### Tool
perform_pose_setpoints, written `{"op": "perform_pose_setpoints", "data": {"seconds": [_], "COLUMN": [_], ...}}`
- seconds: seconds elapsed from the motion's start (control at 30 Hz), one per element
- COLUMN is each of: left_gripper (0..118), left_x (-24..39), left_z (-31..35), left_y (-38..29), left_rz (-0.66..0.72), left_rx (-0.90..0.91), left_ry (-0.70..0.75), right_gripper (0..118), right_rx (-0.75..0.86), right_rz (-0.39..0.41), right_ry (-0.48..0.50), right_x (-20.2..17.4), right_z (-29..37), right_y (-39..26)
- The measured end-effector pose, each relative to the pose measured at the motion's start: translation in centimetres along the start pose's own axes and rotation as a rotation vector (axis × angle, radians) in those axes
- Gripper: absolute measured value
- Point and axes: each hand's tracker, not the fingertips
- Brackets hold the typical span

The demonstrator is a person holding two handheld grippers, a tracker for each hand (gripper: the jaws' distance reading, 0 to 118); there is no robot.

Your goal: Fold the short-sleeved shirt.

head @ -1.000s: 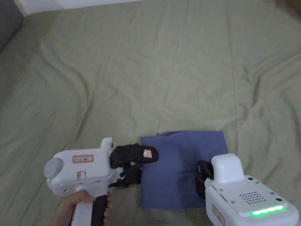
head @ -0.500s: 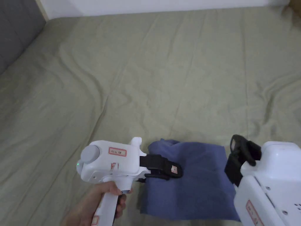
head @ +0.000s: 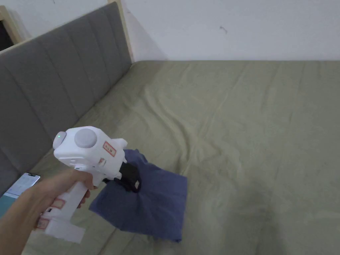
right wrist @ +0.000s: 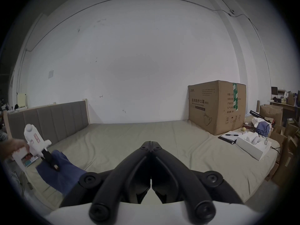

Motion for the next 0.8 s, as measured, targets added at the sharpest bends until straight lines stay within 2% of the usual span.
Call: {"op": "perform_pose_setpoints", "data": {"seconds": [0.2, 0.27, 0.3, 0.33, 0.4, 0.43, 0.5, 0.6, 0.63, 0.67, 0.7, 0.77, 0.8], "left_gripper": [19, 21, 30, 53, 100, 116, 118, 118, 117, 111, 96, 19, 1], "left_x": [-7.2, -8.8, -8.9, -9.6, -10.6, -9.6, -9.0, -8.0, -7.0, -6.9, -5.8, -3.3, -1.3], "left_z": [-0.6, -0.1, 0.8, 0.9, 1.2, 2.3, 3.2, 3.4, 3.8, 4.1, 4.8, 6.1, 7.2], "left_y": [0.9, 1.7, 1.2, 1.4, 1.4, 0.3, -0.6, -1.3, -1.7, -1.8, -2.6, -4.3, -5.5], "left_rz": [0.038, -0.001, 0.035, 0.056, 0.141, 0.158, 0.192, 0.174, 0.172, 0.172, 0.173, 0.174, 0.168], "left_rx": [-0.032, -0.043, 0.026, 0.064, 0.123, 0.125, 0.194, 0.21, 0.208, 0.215, 0.27, 0.357, 0.415], "left_ry": [0.169, 0.234, 0.303, 0.317, 0.325, 0.306, 0.208, 0.216, 0.221, 0.21, 0.169, 0.109, 0.098], "right_gripper": [0, 0, 0, 0, 0, 0, 0, 0, 0, 0, 0, 0, 0], "right_rx": [-0.036, -0.05, -0.05, -0.048, -0.066, -0.087, -0.104, -0.113, -0.116, -0.118, -0.118, -0.119, -0.12], "right_rz": [0.051, 0.085, 0.112, 0.124, 0.127, 0.128, 0.123, 0.125, 0.127, 0.126, 0.12, 0.108, 0.103], "right_ry": [-0.002, -0.001, -0.014, -0.03, 0.0, 0.009, 0.024, 0.037, 0.043, 0.042, 0.042, 0.041, 0.045], "right_x": [-1.9, -2.1, -2.4, -2.6, -2.8, -3.0, -2.9, -2.5, -2.4, -2.3, -2.0, -1.3, -0.9], "right_z": [-1.0, -1.2, -1.2, -1.2, -1.6, -1.8, -1.8, -1.6, -1.5, -1.4, -1.2, -0.9, -0.8], "right_y": [-0.7, -1.0, -1.1, -1.3, -1.5, -1.7, -1.8, -1.9, -1.7, -1.6, -1.5, -1.2, -1.1]}}
